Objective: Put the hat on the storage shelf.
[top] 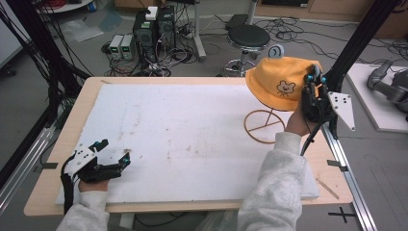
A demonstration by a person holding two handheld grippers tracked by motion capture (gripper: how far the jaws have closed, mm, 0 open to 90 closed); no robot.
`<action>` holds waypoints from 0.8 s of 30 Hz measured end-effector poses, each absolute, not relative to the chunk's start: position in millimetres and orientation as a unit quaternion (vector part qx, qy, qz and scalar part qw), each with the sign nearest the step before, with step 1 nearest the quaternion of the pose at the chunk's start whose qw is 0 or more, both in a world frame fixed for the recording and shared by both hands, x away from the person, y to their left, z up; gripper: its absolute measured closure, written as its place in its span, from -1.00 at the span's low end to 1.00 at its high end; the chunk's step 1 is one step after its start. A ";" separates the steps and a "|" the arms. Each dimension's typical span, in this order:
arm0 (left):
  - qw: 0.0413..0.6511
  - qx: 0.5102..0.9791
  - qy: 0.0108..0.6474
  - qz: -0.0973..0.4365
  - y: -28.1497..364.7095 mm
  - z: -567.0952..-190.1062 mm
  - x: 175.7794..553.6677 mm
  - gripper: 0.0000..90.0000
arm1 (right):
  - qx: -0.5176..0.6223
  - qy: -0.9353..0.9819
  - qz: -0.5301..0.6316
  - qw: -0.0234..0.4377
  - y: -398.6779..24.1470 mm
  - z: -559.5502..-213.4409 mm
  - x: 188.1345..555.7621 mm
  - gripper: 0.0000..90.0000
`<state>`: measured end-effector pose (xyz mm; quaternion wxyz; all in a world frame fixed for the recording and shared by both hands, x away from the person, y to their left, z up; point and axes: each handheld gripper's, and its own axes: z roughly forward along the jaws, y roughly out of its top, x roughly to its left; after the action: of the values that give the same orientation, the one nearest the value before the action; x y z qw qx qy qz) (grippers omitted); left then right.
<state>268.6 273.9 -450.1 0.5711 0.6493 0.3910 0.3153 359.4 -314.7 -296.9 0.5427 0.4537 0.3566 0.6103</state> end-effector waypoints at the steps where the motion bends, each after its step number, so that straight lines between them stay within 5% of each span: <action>1: 0.570 0.651 0.390 0.315 274.1 -450.0 268.5 -0.93 | 0.454 0.357 0.609 0.544 -315.1 -298.4 360.6 0.76; 24: 0.569 0.650 0.390 0.318 273.4 -450.0 268.3 -0.93 | 0.469 0.366 0.595 0.540 -315.4 -310.0 365.5 0.58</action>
<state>268.3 273.4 -450.0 0.5690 0.6504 0.3897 0.3183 365.5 -315.4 -310.0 0.5399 0.4693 0.3660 0.5952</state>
